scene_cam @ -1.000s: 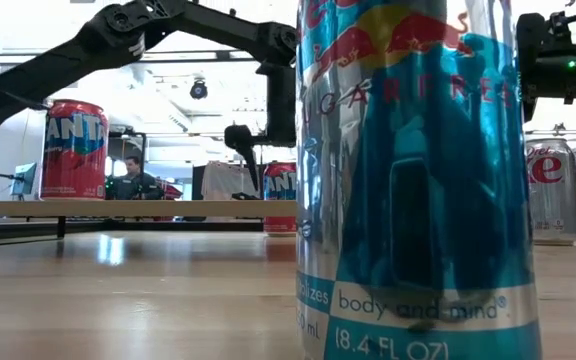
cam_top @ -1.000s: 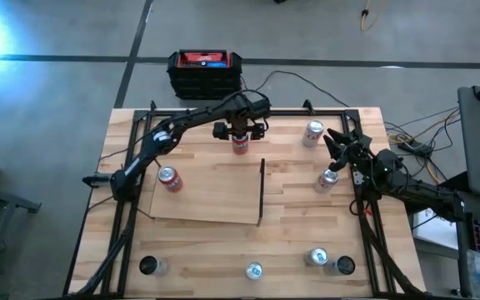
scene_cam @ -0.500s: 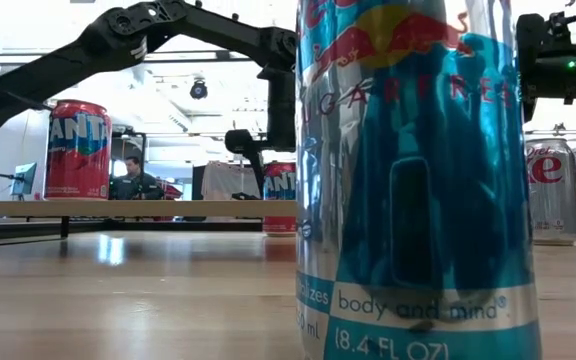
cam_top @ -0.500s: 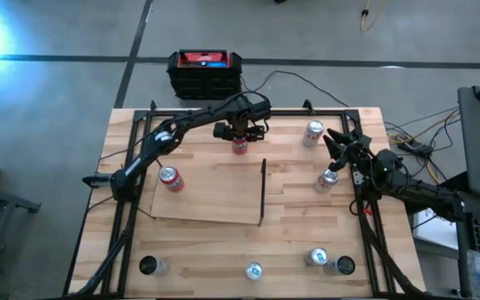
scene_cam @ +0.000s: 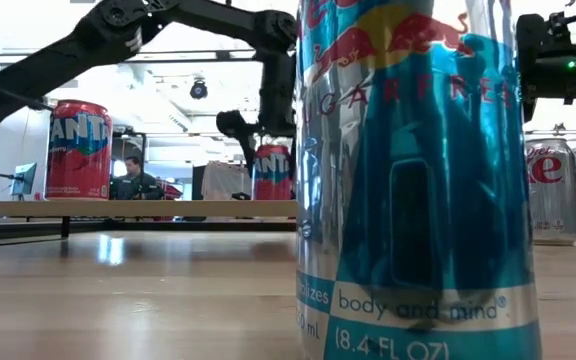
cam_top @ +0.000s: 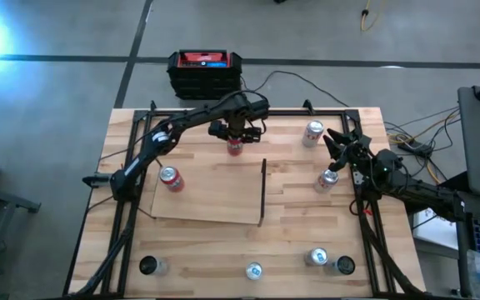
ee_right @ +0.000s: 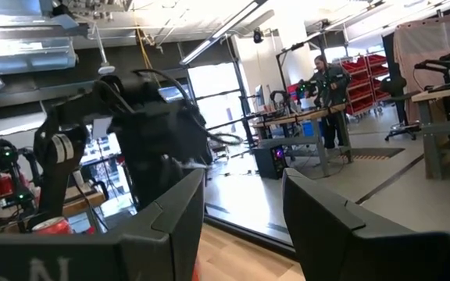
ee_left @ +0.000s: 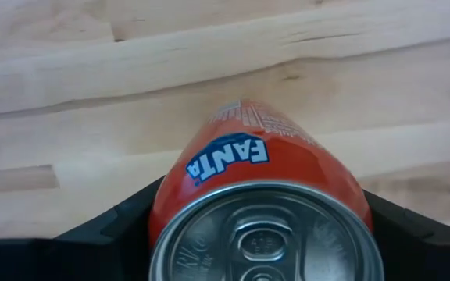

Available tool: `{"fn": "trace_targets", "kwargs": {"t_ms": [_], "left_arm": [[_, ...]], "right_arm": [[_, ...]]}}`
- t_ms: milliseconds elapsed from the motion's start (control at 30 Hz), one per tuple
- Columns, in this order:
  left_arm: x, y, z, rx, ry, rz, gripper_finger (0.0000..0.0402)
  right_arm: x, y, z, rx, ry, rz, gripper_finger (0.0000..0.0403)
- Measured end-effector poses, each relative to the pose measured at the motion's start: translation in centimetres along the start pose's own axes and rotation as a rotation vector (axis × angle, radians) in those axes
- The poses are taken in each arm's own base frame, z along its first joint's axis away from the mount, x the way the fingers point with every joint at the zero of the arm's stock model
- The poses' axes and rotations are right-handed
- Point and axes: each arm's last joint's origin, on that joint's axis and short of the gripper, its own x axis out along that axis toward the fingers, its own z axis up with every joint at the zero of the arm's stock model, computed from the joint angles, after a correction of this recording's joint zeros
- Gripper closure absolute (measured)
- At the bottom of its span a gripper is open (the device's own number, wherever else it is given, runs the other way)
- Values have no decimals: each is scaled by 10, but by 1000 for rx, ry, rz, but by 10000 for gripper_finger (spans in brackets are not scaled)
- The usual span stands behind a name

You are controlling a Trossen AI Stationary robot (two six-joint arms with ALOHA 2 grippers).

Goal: Place canned beverage on shelf
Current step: Put the red soda can on the shelf aligned with the other red soda can

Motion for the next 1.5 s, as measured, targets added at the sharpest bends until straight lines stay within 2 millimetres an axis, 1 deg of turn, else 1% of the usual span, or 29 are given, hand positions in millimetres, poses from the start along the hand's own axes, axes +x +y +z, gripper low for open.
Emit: {"fn": "trace_targets", "kwargs": {"t_ms": [133,233,467,633,1067,1233,1333,1500], "left_arm": [[-18,7,-7,13,0,1,120],[-30,8,-12,21,-20,-31,120],[-57,7,-37,66,-95,-59,120],[-70,7,-53,77,-120,-78,120],[-82,-6,-104,144,-118,-113,120],[-82,-10,-126,172,-110,-108,120],[-75,-9,-139,185,-94,-75,120],[-67,6,-162,176,-41,-13,120]], "right_arm": [[0,0,0,0,0,0,245],[0,0,0,0,0,0,245],[0,0,0,0,0,-1,245],[0,0,0,0,0,0,245],[0,0,0,0,0,0,245],[0,0,0,0,0,0,245],[0,0,0,0,0,0,245],[0,0,0,0,1,0,245]]}}
